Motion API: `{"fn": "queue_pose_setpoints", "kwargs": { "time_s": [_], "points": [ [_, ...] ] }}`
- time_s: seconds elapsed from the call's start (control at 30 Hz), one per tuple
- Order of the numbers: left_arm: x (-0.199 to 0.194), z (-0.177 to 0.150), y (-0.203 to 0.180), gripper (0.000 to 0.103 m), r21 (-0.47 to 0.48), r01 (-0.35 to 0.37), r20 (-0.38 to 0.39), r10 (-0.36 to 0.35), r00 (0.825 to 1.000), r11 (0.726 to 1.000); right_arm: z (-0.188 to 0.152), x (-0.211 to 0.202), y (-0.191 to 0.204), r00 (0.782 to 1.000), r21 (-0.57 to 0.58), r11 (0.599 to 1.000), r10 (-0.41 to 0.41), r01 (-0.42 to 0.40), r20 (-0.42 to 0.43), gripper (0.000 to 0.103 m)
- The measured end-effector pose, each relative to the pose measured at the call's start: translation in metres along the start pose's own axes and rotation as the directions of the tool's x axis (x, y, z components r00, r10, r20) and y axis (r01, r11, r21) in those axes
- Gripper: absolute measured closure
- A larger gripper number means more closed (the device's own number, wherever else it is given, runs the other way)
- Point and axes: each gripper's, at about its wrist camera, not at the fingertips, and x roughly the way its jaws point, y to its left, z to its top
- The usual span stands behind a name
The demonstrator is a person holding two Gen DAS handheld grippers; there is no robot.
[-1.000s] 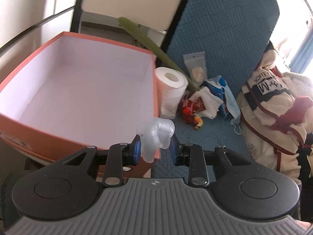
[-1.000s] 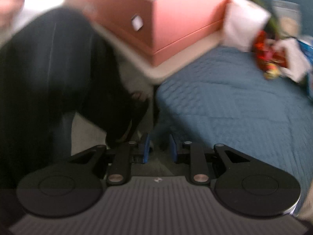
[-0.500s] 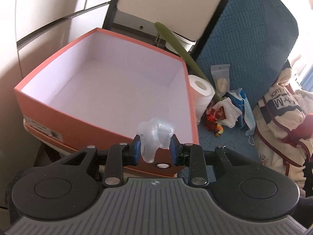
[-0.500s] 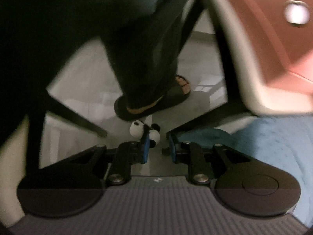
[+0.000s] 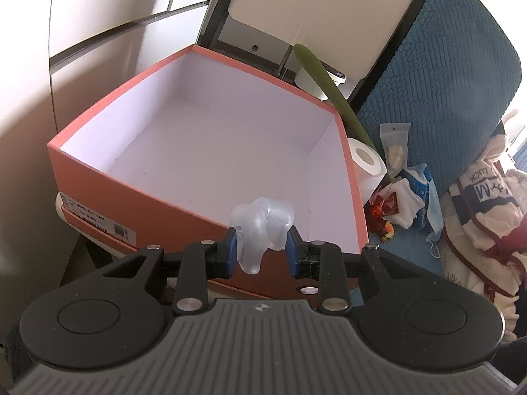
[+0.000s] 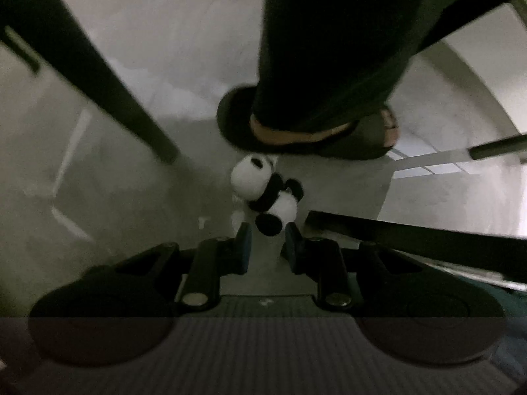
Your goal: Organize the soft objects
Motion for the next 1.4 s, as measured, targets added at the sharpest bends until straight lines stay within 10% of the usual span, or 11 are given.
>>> {"fn": "queue_pose_setpoints", "kwargs": {
  "time_s": [0.4, 0.8, 1.4],
  "points": [
    [-0.004, 0.003, 0.007, 0.069, -0.013, -0.005, -0.001, 0.005, 1.000, 1.000, 0.018, 0.082, 0.021, 0.999, -0.223, 0.974, -0.043, 0.036, -0.027, 0.053],
    [-0.012, 0.007, 0.017, 0.069, -0.056, -0.015, 0.025, 0.016, 1.000, 0.998, 0.029, 0.126, 0.031, 0.995, -0.371, 0.928, -0.053, 0.020, -0.078, 0.051],
    [-0.007, 0.006, 0.024, 0.069, -0.074, 0.001, 0.016, 0.000, 1.000, 0.997, 0.029, 0.130, 0.024, 0.989, -0.205, 0.978, -0.068, 0.040, -0.131, 0.063]
  ]
}}
